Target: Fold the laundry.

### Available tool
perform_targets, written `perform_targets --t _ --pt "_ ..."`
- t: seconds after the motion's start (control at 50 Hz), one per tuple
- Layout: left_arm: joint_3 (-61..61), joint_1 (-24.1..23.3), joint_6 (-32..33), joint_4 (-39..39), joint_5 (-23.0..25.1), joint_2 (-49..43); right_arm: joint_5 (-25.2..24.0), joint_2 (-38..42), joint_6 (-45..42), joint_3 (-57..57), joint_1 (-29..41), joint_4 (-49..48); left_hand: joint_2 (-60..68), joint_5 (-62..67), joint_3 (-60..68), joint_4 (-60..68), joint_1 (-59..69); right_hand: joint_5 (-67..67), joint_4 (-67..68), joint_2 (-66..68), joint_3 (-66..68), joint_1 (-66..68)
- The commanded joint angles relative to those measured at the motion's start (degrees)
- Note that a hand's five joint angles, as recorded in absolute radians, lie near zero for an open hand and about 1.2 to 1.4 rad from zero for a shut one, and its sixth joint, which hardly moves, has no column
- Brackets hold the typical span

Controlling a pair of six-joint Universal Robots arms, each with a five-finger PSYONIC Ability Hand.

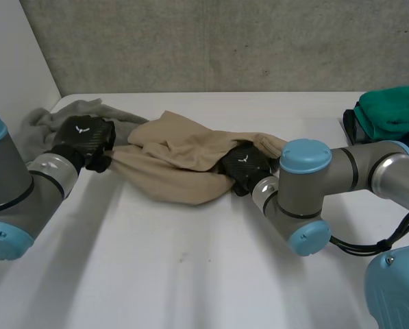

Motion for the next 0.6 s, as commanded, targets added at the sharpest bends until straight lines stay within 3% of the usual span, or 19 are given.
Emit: perform_targets --t 0.02,0.18,0.26,0.44,0.6 --pt "0.44 -0.15 -0.65 -0.07 -0.11 3.50 1.27 -4.46 0.34 -0.35 0.10 -0.03 11.67 13.08 11.90 11.32 13.85 19.16 17.97 16.63 17.37 23.38" --pt "5.18 -1.12 -3.71 -0.08 -2.82 14.12 1.18 -25.02 2.89 2.64 -0.87 2.42 11.67 13.08 11.90 11.32 13.85 19.16 17.97 16.63 17.37 23.38" --pt "9.75 -2.35 -7.06 -0.34 -4.94 20.73 0.83 -34.68 2.80 -0.16 -4.89 10.66 11.67 13.08 11.90 11.32 13.85 19.16 17.97 16.63 17.37 23.38" --pt "21.17 -3.67 -8.91 -2.27 -8.01 32.77 -4.70 -46.83 3.06 -7.29 -10.80 21.76 11.67 13.08 11.90 11.32 13.85 19.16 17.97 16.63 17.37 23.38" --pt "26.63 -4.55 -8.91 -4.47 -8.10 32.26 -4.79 -50.00 3.59 -10.81 -12.29 24.05 11.67 13.08 11.90 11.32 13.85 19.16 17.97 16.63 17.37 23.38"
